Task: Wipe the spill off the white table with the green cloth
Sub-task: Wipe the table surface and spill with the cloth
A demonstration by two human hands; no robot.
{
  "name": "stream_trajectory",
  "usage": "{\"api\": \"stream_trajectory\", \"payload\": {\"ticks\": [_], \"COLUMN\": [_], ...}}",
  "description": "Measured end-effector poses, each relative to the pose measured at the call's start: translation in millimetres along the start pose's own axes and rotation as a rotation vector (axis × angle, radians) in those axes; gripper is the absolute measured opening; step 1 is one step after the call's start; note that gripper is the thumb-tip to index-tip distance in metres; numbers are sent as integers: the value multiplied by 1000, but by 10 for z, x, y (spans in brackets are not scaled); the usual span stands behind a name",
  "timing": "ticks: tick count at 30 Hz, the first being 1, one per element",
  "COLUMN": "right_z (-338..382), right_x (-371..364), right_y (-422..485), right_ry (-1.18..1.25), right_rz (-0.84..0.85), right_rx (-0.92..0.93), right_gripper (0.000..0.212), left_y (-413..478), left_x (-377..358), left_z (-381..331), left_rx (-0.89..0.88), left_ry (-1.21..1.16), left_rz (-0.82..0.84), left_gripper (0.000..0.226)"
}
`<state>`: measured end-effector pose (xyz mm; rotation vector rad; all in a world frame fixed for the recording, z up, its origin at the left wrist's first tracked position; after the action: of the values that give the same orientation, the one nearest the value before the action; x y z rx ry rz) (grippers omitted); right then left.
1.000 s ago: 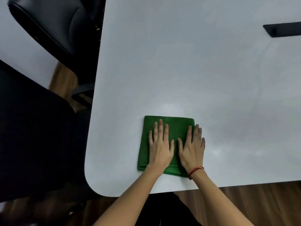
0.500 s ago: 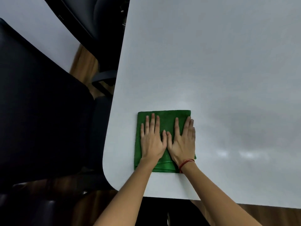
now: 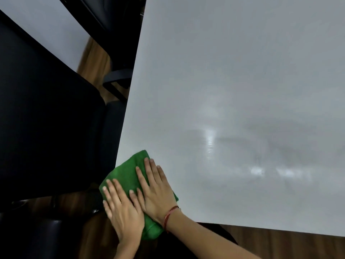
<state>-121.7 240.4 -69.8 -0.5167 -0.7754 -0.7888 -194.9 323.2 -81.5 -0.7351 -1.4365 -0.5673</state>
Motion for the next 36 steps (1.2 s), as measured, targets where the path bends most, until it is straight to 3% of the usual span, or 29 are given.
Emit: {"api": "stream_trajectory", "payload": {"ticks": [6, 17, 29, 36], "right_z": [-387, -1525, -2395, -2750], "right_x": [131, 810, 1447, 1852], "right_y": [-717, -1955, -2018, -1638], "right_ry": [-12, -133, -18, 28], "right_rz": [-35, -372, -609, -777], "right_rx": [-122, -611, -1073, -1074], "right_gripper": [58, 62, 68, 68], "left_y": [-630, -1421, -1289, -880], "left_x": [-160, -274, -231, -106], "left_z": [-359, -1857, -3286, -3904], "left_rx": [-97, -672, -1129, -1214], "left_ry": [82, 112, 81, 155], "left_rz": [17, 6, 88, 130], "left_gripper": [64, 69, 58, 60]}}
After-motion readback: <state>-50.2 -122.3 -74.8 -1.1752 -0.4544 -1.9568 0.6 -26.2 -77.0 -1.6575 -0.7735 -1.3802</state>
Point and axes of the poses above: each hand's wrist, its own y-axis towards the middle knuckle, its own x-axis out of the back of the hand, z = x × y, the point moved 6 cm from there along y, towards the middle knuckle, and after that the axes turned 14 degrees about y, right-handed, at the moved point
